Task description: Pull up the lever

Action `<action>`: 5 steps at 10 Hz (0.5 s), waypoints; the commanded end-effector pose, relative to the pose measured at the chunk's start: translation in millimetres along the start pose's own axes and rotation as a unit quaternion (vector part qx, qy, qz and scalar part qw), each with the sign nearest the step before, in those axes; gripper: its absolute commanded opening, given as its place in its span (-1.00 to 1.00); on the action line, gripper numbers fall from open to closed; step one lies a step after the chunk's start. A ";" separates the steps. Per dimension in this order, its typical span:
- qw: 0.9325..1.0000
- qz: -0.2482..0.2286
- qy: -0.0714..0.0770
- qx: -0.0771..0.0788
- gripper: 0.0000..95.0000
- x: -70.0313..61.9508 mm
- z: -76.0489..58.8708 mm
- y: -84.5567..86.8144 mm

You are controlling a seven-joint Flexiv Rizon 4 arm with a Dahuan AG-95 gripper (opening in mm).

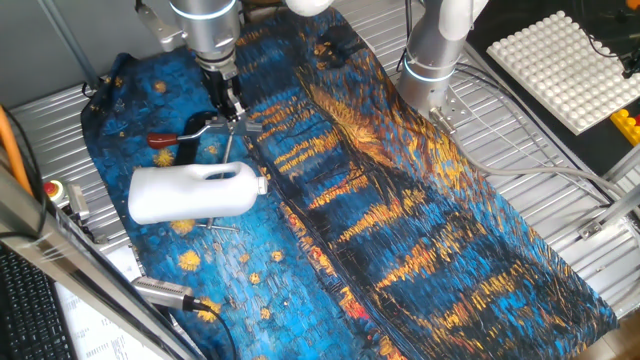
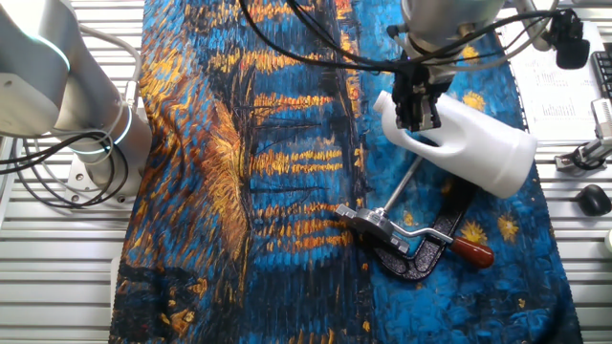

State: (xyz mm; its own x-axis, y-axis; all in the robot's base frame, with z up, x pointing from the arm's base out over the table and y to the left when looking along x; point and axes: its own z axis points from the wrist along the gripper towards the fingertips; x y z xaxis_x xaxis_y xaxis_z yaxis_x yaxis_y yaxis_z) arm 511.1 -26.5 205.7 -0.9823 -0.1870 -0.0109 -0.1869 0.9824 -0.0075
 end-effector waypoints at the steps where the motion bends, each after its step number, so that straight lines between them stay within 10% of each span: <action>1: 1.000 -0.001 0.005 -0.002 -1.00 -2.5 1.4 -0.4; 5: 1.000 -0.017 0.007 -0.005 -1.00 -12.8 12.9 -8.9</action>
State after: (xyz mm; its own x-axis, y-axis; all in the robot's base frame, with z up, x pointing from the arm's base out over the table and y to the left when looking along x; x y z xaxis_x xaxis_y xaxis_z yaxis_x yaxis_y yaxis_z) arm 526.2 -33.9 192.7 -0.9755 -0.2199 0.0035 -0.2199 0.9755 0.0009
